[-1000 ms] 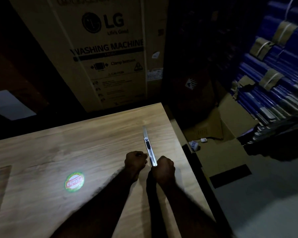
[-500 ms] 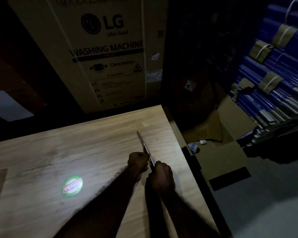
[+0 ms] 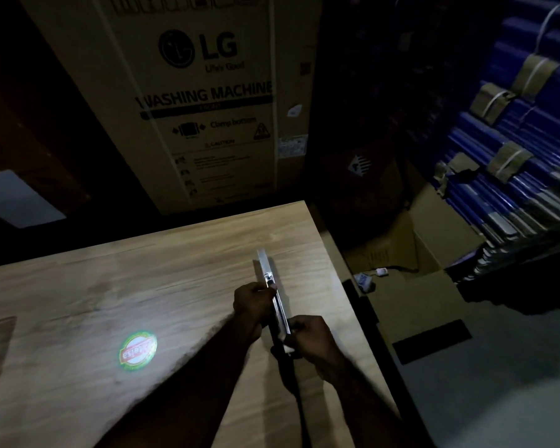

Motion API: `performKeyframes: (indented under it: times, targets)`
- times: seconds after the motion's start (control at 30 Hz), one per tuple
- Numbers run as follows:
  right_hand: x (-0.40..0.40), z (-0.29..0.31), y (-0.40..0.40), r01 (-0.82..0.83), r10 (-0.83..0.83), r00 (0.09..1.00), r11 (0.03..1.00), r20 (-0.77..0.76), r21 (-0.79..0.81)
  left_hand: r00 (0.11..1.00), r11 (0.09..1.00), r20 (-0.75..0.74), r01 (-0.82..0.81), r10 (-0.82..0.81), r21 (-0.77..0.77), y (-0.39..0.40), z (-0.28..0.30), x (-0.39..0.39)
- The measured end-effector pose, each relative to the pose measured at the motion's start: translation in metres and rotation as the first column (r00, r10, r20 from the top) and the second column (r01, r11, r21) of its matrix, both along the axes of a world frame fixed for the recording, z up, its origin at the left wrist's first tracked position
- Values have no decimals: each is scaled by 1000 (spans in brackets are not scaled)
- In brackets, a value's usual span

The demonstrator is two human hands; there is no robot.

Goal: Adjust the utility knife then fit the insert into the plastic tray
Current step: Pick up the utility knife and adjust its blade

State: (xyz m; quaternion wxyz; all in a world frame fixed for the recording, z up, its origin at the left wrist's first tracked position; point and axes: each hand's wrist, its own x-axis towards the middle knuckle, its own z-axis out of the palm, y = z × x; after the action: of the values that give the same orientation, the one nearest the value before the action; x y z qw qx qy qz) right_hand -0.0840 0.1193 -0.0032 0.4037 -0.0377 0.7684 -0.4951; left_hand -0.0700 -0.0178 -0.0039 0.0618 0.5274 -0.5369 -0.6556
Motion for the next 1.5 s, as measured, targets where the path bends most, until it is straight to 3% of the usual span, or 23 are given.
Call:
performKeyframes:
  times: [0.2,0.4,0.5,1.2,1.5]
  targets:
    - [8,10,8,0,4,998,998,62,-67,992,991,-127,17,0,133,-3,34,12]
    - [9,27,1,-17,30,989,996,147,-88,980,994,-197,41,-20,102,-10,50,17]
    - [9,39,-5,54,-23,981,986,194,-158,970,994,-239,62,-38,91,-14,59,19]
    - [18,73,-14,110,-46,978,943,205,-313,956,989,-262,147,-134,31,-12,91,37]
    - [24,74,-12,103,-42,978,948,202,-302,951,994,-305,79,-52,77,-10,94,44]
